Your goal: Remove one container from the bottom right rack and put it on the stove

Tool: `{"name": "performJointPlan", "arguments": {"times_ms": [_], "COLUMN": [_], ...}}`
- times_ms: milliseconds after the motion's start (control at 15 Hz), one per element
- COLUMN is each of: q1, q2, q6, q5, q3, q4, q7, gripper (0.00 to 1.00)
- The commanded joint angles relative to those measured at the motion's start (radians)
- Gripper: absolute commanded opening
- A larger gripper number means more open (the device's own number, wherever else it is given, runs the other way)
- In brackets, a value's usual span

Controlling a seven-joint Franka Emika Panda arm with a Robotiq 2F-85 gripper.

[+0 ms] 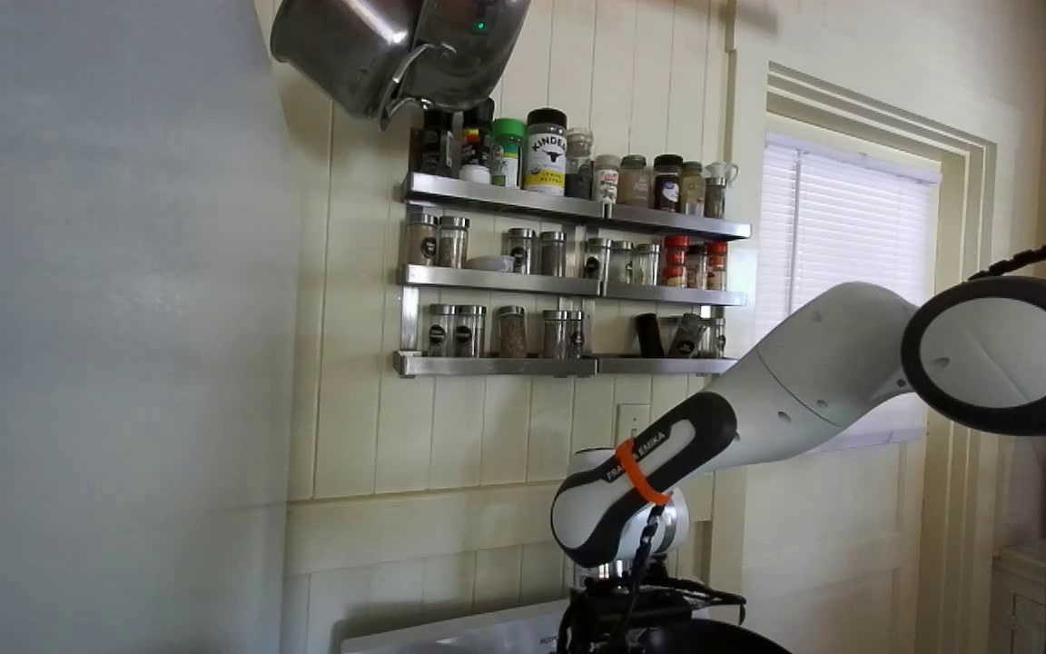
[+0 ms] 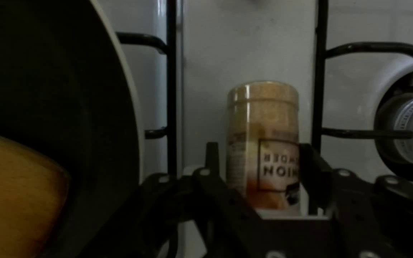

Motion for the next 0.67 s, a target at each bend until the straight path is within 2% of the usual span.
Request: {"name": "performJointPlan", "arguments": {"times_ms": [0, 67, 133, 200, 267, 333, 600], "q1": [0.013, 0.014, 0.016, 0.016, 0.016, 0.016, 0.017], "q2": [0.019, 0.019, 0.019, 0.019, 0.016, 0.010, -0.022], "q6": [-0.043, -0.044, -0.044, -0.046, -0.045, -0.045, -0.049], "q5": [-0.029, -0.029, -0.034, -0.037, -0.039, -0.042, -0.044], "q3": [-0.006, -0.006, -0.007, -0.008, -0.008, -0.009, -0.006], "q4": [0.040, 0.042, 0.044, 0.046, 0.045, 0.043, 0.032], "q7": [0.023, 0.022, 0.024, 0.023, 0.022, 0.023, 0.026], "gripper": [0.91, 0.98, 0.57, 0.61, 0.61, 0.56, 0.22]}}
